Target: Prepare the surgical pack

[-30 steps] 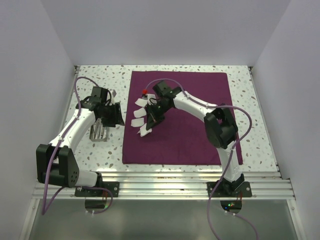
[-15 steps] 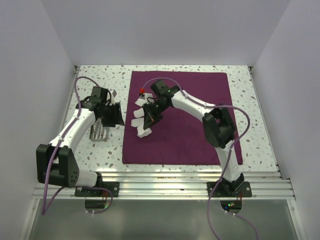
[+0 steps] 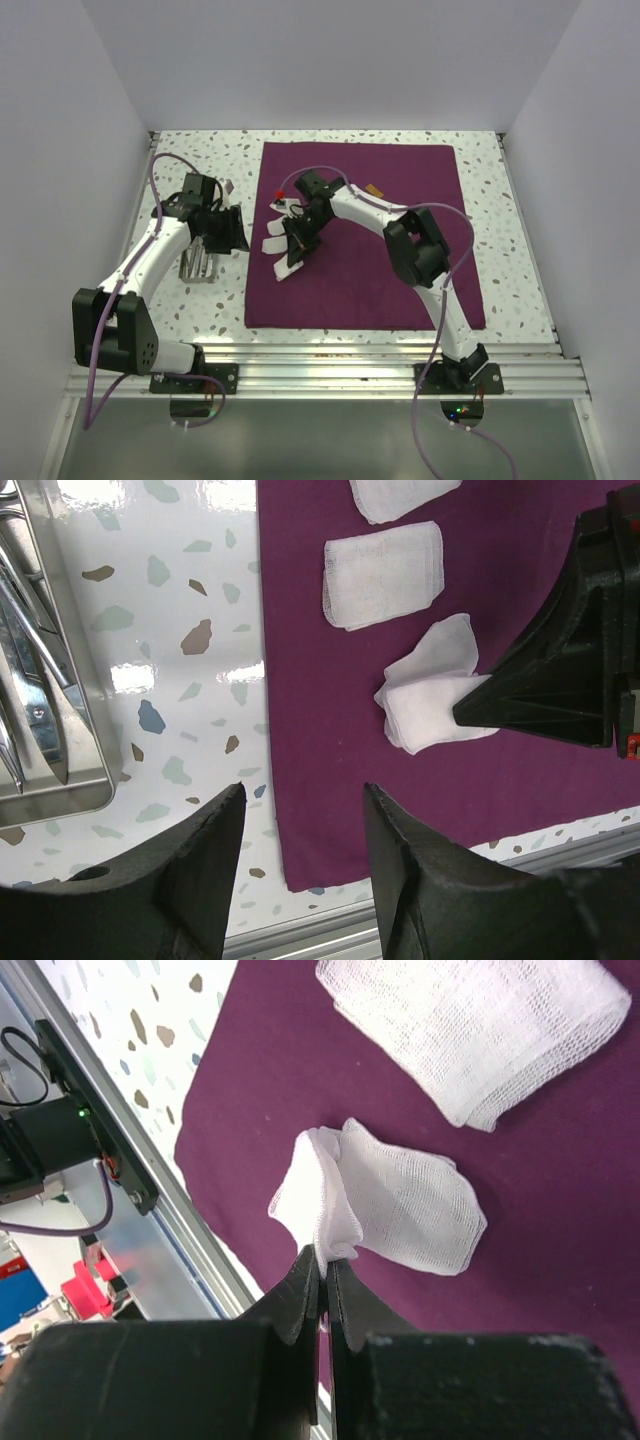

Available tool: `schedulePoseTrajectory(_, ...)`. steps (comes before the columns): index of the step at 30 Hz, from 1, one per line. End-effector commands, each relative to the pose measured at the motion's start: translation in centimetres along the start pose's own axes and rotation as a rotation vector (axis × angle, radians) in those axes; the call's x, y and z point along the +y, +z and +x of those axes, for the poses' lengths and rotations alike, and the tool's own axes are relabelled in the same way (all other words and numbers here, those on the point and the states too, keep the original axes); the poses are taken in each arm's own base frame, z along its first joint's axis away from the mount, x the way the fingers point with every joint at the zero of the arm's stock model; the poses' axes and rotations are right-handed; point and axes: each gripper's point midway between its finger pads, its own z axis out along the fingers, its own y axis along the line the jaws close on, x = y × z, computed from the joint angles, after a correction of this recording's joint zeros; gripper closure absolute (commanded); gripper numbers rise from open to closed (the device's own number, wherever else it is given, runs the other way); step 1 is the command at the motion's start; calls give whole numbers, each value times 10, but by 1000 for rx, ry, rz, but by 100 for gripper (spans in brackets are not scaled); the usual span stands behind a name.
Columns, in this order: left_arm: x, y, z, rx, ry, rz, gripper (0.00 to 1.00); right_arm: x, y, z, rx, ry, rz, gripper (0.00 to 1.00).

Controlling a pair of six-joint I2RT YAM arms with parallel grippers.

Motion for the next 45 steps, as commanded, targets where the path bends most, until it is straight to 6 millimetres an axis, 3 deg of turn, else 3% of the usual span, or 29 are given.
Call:
schedulePoseTrajectory(1, -6, -5, -14, -49, 26, 30, 45, 6, -8, -13, -24, -50, 13, 100)
schedulePoseTrajectory(15, -6, -3, -16, -41, 32, 33, 46, -12, -5, -16, -20, -39, 93, 100)
schedulePoseTrajectory(25, -6, -2, -13, -34, 35, 37, 45, -14, -8, -24, -30, -43, 130, 87)
schedulePoseTrajectory(27, -6, -3, -13, -33, 35, 39, 46, -13, -8, -23, -25, -40, 128, 77)
schedulePoseTrajectory(33, -7, -2, -12, -32, 37, 43, 45, -13, -16, -19, -25, -45, 155, 62)
schedulePoseTrajectory(39, -8, -2, -12, -32, 37, 50, 46, -17, -22, -14, -19, -41, 194, 58)
schedulePoseTrajectory(45, -8, -4, -12, -37, 38, 49, 46, -26, -30, -14, -29, -33, 235, 48)
